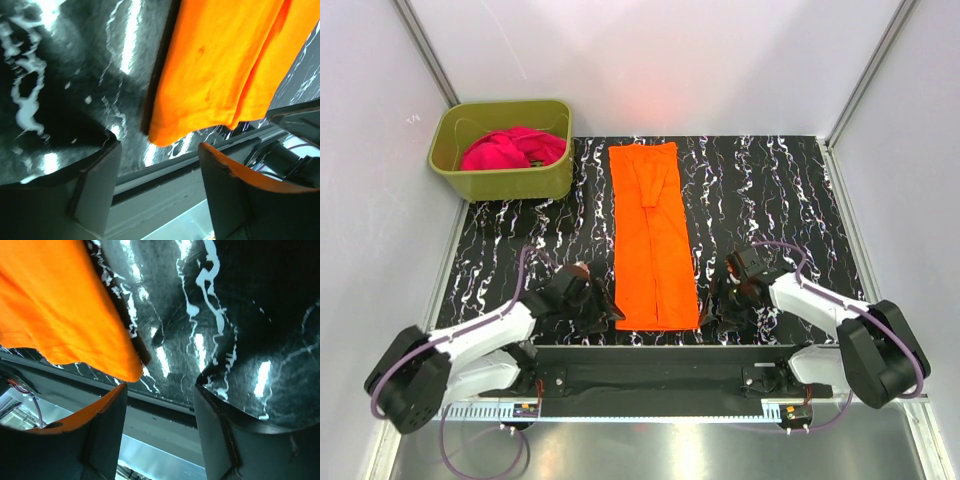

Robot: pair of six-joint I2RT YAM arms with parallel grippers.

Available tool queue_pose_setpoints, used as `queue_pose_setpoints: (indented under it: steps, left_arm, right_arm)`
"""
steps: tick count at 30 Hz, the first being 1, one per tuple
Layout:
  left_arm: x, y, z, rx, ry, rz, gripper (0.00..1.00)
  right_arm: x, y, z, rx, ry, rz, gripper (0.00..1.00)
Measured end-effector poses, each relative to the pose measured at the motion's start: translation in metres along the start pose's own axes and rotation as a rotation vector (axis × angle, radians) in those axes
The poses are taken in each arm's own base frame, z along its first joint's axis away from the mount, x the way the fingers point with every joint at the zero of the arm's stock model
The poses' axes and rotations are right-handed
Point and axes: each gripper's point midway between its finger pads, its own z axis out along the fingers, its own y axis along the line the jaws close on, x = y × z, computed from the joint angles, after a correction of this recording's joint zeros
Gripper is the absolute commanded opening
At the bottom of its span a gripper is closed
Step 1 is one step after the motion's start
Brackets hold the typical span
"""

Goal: Fold and stack the t-shirts
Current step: Fold the tshirt

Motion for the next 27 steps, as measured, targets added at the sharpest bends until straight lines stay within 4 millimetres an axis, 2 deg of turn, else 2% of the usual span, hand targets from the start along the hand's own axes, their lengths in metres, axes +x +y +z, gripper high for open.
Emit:
queue_pose_setpoints:
  steps: [4,13,15,16,18,19,23,27]
  left_arm:
    - [-0.002,-0.01,0.011,-0.015,0.022,-0.008,0.59]
    - [-0.002,-0.011,0.014,-0.033,0.013,-0.037,0.56]
    - [-0.001,-0.01,0.015,-0.039,0.015,-0.037,0.49]
    - [-0.001,-0.01,0.016,-0.044,0.018,-0.037,0.37]
    - [0.002,-0.005,0.018,-0.068,0.027,-0.031,0.22]
    - [0.003,-0.004,0.019,-0.076,0.032,-0.032,0.01]
    - [0.007,-0.002,0.019,-0.086,0.032,-0.01,0.0]
    - [0.004,-0.01,0.009,-0.094,0.013,-0.002,0.0]
  right_arm:
    - [0.001,0.005,0.007,-0.044,0.024,0.005,0.54]
    - [-0.001,0.025,0.017,-0.154,0.064,0.018,0.52]
    - [-0.001,0.027,0.019,-0.165,0.069,0.02,0.45]
    - [-0.001,0.027,0.019,-0.166,0.068,0.021,0.33]
    - [0.0,0.023,0.022,-0.159,0.069,0.02,0.03]
    - [0.001,0.02,0.024,-0.149,0.069,0.023,0.0]
    - [0.005,0.018,0.022,-0.146,0.074,0.035,0.0]
    - [-0.002,0.029,0.006,-0.166,0.039,0.027,0.0]
